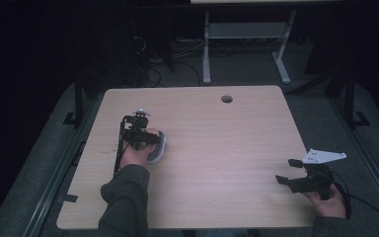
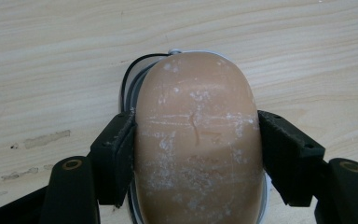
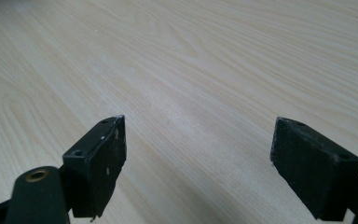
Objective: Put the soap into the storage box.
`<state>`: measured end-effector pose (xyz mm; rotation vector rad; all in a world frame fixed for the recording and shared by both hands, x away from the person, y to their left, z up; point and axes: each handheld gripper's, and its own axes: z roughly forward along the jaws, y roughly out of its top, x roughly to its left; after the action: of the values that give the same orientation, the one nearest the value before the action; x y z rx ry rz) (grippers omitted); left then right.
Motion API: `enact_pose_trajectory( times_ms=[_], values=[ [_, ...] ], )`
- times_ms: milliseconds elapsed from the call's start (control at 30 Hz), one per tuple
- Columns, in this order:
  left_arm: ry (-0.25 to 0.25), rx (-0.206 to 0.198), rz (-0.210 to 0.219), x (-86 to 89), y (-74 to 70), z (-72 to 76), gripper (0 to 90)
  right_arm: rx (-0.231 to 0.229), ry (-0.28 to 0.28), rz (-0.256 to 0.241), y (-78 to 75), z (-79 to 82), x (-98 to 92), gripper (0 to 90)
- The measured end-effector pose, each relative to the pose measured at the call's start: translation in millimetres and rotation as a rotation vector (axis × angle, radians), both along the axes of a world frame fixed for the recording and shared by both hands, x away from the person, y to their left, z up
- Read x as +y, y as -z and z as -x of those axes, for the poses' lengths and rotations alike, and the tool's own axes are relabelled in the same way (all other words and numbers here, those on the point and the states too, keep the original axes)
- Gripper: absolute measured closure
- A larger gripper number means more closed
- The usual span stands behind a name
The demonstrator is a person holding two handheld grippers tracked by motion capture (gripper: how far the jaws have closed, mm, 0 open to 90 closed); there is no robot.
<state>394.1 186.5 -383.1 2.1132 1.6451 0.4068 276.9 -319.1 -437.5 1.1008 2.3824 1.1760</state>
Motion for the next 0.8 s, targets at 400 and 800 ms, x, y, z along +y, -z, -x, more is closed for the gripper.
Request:
enact_pose_trajectory(
  times_ms=[400,800],
  values=[
    [-0.006,0.007,-0.015,0.6,1.5,-1.6,32.2,0.000,-0.004,-0.003,-0.1,0.0,0.0,17.7],
    [-0.023,0.021,0.000,-0.3,5.2,-2.6,32.0,0.000,-0.006,-0.002,0.0,-0.1,0.9,17.7]
  ],
)
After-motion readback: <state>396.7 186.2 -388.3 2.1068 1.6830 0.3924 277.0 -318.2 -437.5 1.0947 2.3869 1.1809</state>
